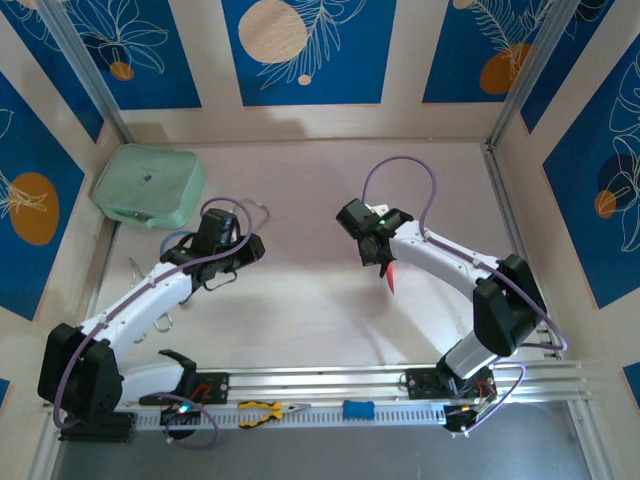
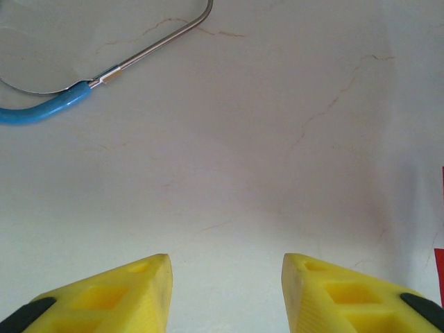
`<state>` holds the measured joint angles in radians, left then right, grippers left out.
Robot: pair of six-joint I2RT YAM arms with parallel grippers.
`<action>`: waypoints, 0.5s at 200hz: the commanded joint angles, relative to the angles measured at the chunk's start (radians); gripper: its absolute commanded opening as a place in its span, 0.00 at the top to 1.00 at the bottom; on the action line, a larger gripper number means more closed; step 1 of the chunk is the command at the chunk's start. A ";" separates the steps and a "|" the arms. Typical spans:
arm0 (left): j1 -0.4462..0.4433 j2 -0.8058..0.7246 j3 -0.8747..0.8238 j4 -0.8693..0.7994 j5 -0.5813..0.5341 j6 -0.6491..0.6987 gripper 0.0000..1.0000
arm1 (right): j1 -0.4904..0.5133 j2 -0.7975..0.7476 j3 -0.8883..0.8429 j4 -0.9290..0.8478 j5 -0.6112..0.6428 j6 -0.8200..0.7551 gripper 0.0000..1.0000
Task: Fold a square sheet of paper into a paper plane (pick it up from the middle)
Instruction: Turn over the paper at the center of the table.
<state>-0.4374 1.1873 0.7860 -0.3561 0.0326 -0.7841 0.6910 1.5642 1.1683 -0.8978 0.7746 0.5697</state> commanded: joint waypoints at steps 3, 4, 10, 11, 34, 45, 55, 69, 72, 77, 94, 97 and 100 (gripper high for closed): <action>0.011 -0.012 -0.012 0.007 0.009 0.013 0.54 | 0.027 0.051 0.011 -0.060 0.068 0.030 0.97; 0.011 -0.012 -0.012 0.007 0.009 0.013 0.54 | 0.029 0.054 0.012 -0.060 0.068 0.030 0.97; 0.011 -0.014 -0.011 0.004 0.006 0.012 0.54 | 0.046 0.076 0.019 -0.053 0.066 0.030 0.97; 0.011 -0.014 -0.010 0.004 0.005 0.012 0.54 | 0.049 0.080 0.020 -0.053 0.066 0.030 0.97; 0.011 -0.021 -0.001 -0.021 -0.015 0.013 0.54 | 0.111 0.193 0.086 -0.062 0.050 0.053 0.97; 0.010 -0.023 0.005 -0.037 -0.030 0.014 0.54 | 0.144 0.245 0.126 -0.061 0.038 0.056 0.97; 0.011 -0.024 0.010 -0.053 -0.042 0.011 0.54 | 0.174 0.288 0.165 -0.062 0.030 0.063 0.96; 0.010 -0.028 0.014 -0.068 -0.055 0.010 0.53 | 0.205 0.343 0.222 -0.062 0.001 0.062 0.95; 0.011 -0.028 0.016 -0.069 -0.057 0.010 0.53 | 0.210 0.351 0.233 -0.062 -0.006 0.062 0.95; 0.011 -0.029 0.017 -0.073 -0.060 0.009 0.53 | 0.219 0.366 0.251 -0.058 -0.019 0.061 0.94; 0.012 -0.034 0.018 -0.080 -0.070 0.009 0.53 | 0.237 0.394 0.290 -0.027 -0.076 0.049 0.91; 0.012 -0.036 0.017 -0.080 -0.072 0.009 0.53 | 0.238 0.396 0.294 -0.021 -0.090 0.047 0.91; 0.014 -0.037 0.017 -0.080 -0.074 0.008 0.53 | 0.238 0.397 0.298 -0.010 -0.108 0.047 0.90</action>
<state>-0.4374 1.1828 0.7860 -0.3958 -0.0051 -0.7841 0.9142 1.9476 1.4136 -0.9272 0.7578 0.6033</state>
